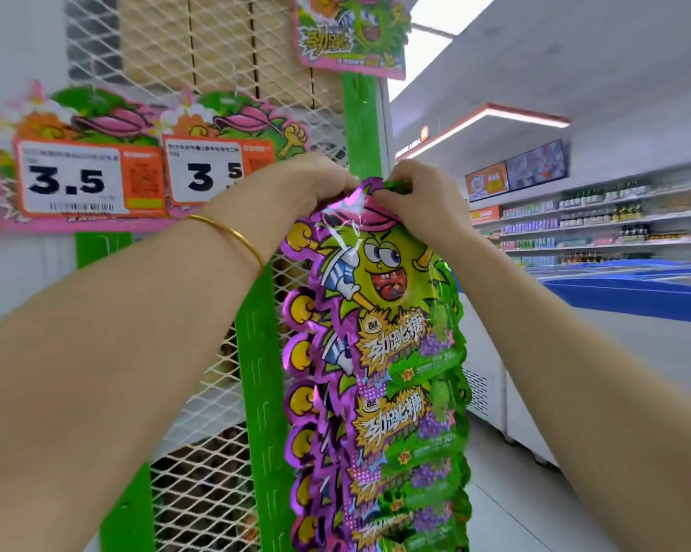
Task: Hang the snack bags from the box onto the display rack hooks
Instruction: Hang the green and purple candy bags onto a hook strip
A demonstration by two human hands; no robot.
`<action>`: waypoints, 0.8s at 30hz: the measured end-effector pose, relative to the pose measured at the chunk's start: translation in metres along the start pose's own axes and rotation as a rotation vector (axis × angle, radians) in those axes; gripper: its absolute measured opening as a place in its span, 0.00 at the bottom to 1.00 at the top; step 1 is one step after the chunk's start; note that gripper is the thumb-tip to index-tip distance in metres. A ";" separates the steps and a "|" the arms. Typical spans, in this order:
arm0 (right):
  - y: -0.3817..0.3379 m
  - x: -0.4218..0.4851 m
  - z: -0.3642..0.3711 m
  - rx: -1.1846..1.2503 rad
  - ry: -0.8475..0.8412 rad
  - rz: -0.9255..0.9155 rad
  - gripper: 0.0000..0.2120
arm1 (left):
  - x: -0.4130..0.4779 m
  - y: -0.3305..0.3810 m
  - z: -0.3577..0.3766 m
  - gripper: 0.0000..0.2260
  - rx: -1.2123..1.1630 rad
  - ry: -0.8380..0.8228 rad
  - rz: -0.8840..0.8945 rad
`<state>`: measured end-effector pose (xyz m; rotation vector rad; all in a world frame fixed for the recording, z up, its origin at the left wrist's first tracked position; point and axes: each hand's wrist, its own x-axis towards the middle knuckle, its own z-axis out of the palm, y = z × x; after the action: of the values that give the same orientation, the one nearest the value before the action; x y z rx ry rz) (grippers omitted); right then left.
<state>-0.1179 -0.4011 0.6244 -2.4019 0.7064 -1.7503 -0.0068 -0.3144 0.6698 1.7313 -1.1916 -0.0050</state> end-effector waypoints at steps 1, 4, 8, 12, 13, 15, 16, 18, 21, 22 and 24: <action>-0.001 0.001 -0.001 -0.012 -0.005 -0.003 0.09 | 0.000 0.001 0.000 0.08 -0.027 -0.007 -0.006; -0.002 0.000 -0.003 -0.036 0.018 -0.012 0.09 | 0.000 0.002 0.000 0.06 -0.063 0.000 0.002; -0.007 -0.001 -0.006 -0.123 0.088 -0.045 0.08 | -0.001 0.003 0.002 0.05 -0.065 0.029 0.009; -0.010 -0.004 -0.004 -0.194 0.088 -0.092 0.09 | -0.005 0.004 0.003 0.05 -0.073 0.050 0.008; -0.009 -0.006 -0.003 -0.197 0.079 -0.090 0.09 | -0.005 0.004 0.004 0.05 -0.075 0.052 0.009; -0.007 -0.011 -0.002 -0.190 0.060 -0.080 0.09 | -0.006 0.003 0.004 0.07 -0.089 0.041 -0.001; -0.006 -0.012 -0.003 -0.178 0.051 -0.076 0.09 | -0.006 0.003 0.004 0.07 -0.105 0.031 -0.003; -0.005 -0.013 -0.005 -0.147 0.027 -0.073 0.08 | -0.008 0.002 0.004 0.07 -0.127 0.025 -0.009; -0.001 -0.012 -0.006 -0.100 -0.056 -0.063 0.09 | -0.014 -0.001 0.003 0.07 -0.120 0.018 -0.011; 0.001 -0.013 -0.006 -0.079 -0.091 -0.055 0.09 | -0.017 -0.002 0.002 0.08 -0.108 0.010 -0.006; 0.007 -0.014 -0.004 -0.025 -0.127 -0.033 0.10 | -0.024 -0.006 0.001 0.06 -0.075 -0.017 0.029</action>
<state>-0.1270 -0.4003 0.6113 -2.5286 0.6808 -1.5920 -0.0154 -0.2983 0.6529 1.6516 -1.2142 -0.0464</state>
